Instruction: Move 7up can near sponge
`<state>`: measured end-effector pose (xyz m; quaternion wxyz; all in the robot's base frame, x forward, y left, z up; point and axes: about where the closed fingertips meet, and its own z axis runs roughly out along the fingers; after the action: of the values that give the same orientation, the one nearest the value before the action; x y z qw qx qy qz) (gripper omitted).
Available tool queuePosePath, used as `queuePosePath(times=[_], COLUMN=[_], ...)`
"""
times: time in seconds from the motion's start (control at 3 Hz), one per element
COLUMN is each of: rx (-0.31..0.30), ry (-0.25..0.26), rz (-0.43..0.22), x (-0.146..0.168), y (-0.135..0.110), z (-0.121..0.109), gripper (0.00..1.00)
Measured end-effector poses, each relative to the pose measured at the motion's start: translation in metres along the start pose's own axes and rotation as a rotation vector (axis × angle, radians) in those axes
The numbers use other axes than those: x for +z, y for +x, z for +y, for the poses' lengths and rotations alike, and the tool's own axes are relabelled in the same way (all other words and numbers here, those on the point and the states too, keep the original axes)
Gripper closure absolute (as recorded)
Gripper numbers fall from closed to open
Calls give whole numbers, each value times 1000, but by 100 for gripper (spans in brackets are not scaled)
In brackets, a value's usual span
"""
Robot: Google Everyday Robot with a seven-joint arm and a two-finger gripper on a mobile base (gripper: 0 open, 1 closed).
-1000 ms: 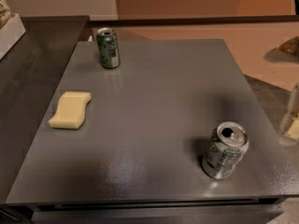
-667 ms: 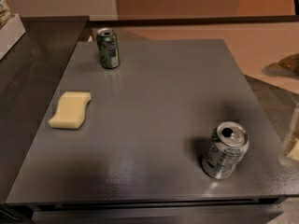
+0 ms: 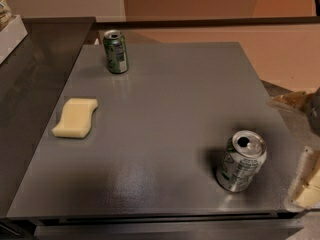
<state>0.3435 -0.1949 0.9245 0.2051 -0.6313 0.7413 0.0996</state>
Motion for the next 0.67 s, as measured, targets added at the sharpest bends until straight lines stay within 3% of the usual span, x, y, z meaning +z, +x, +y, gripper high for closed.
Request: queuePosePath(times=[0.67], rx=[-4], ry=[-15], rz=[-40], x=[28], y=[-11], z=[5], gripper=[0])
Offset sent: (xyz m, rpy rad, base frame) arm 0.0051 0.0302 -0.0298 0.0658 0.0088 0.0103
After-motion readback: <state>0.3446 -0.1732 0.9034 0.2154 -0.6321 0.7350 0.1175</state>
